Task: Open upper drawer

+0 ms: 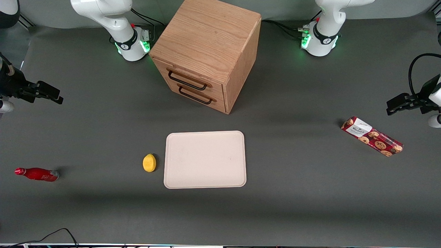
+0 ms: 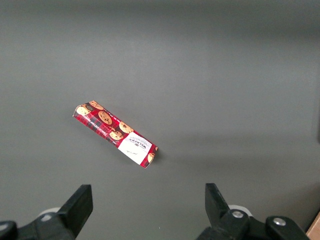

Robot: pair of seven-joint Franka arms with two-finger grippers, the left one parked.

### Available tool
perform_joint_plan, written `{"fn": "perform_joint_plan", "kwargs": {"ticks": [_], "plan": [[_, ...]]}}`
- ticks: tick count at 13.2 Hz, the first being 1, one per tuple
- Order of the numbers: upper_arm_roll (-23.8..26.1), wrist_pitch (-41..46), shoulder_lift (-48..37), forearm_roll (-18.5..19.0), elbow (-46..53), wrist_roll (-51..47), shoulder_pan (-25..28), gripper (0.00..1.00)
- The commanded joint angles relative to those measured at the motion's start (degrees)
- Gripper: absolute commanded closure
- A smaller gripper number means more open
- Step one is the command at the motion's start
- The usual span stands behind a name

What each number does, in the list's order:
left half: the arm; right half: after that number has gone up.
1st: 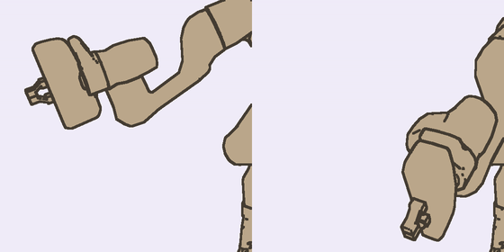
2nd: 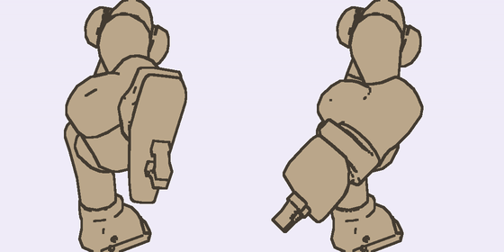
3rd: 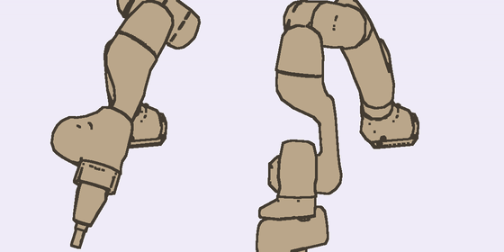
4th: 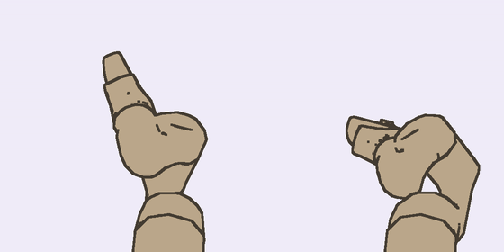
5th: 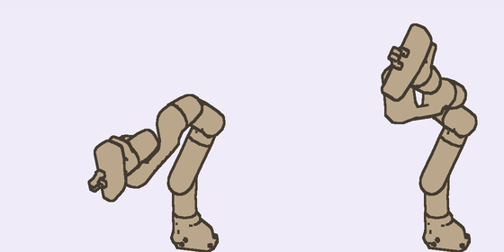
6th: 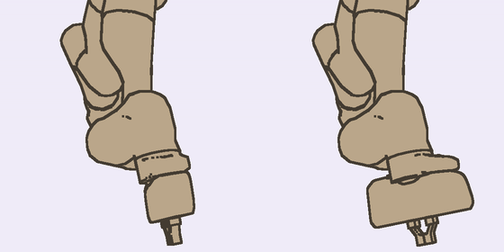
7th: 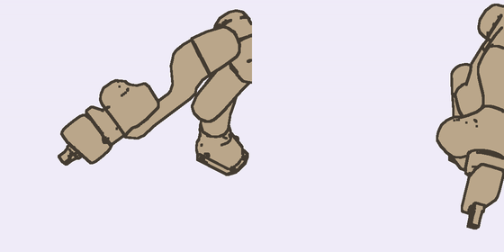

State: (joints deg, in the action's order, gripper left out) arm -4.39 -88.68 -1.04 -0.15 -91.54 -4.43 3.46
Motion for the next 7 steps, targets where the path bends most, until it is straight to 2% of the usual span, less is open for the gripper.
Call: {"fn": "perform_joint_plan", "kwargs": {"ticks": [1, 7], "plan": [[-0.2, 1.6, 0.2, 0.9, 1.1, 0.4, 0.1, 0.0], [-0.2, 2.5, 0.6, 0.6, 1.1, 0.1, -0.4, 0.0]]}}
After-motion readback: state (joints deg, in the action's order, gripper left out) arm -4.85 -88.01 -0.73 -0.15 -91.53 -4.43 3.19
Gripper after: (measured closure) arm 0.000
